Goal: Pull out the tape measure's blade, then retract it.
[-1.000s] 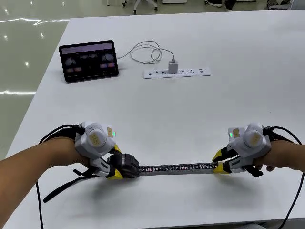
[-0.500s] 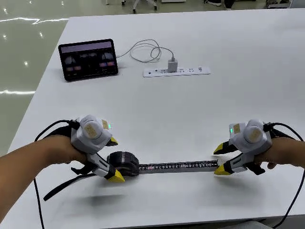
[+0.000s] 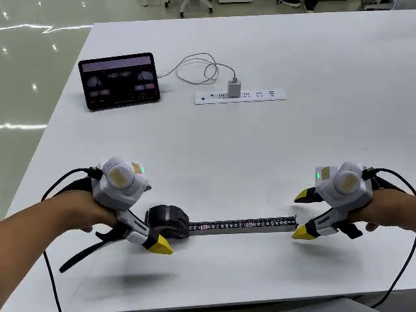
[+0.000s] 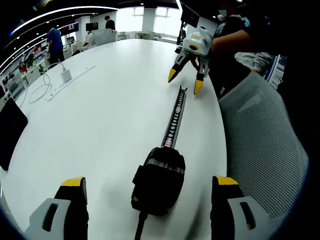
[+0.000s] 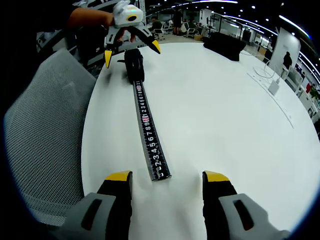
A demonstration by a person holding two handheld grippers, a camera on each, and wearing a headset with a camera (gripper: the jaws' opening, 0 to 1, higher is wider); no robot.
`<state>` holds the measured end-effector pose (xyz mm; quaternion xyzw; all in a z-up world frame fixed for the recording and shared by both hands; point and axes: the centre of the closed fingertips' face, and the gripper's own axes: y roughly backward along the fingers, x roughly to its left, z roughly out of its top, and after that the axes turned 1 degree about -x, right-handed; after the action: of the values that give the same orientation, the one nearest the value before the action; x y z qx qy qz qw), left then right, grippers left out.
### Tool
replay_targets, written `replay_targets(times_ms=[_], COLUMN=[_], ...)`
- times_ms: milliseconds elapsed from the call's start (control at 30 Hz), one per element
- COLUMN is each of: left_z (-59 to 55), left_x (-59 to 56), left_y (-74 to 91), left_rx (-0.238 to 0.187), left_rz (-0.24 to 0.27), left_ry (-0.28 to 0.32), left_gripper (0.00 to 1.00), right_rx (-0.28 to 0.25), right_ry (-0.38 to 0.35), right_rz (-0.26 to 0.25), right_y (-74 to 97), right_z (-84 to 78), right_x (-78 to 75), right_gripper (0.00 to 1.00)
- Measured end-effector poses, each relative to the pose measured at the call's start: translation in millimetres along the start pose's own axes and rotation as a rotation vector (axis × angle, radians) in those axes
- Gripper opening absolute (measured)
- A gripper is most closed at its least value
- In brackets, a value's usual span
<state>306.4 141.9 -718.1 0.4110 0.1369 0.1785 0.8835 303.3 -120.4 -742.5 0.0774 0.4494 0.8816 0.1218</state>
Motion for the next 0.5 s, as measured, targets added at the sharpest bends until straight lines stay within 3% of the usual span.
replay_targets(times_ms=[233, 300, 500], left_z=[-1.7, -2.6, -6.3], left_x=[-5.0, -1.6, -1.9], left_y=[4.9, 7.4, 15.9], left_rx=[-0.054, -0.077, -0.151], left_rz=[0.024, 0.057, 0.108], left_ry=[0.066, 0.073, 0.175], left_gripper=[1.0, 1.0, 1.0], right_rx=[-0.024, -0.029, -0.072], right_ry=[-0.06, -0.078, -0.135], right_rz=[-0.022, -0.027, -0.065], right_y=[4.7, 6.1, 12.2], right_z=[-6.0, -8.2, -14.1], right_x=[2.0, 3.8, 0.4], right_gripper=[0.62, 0.64, 0.68])
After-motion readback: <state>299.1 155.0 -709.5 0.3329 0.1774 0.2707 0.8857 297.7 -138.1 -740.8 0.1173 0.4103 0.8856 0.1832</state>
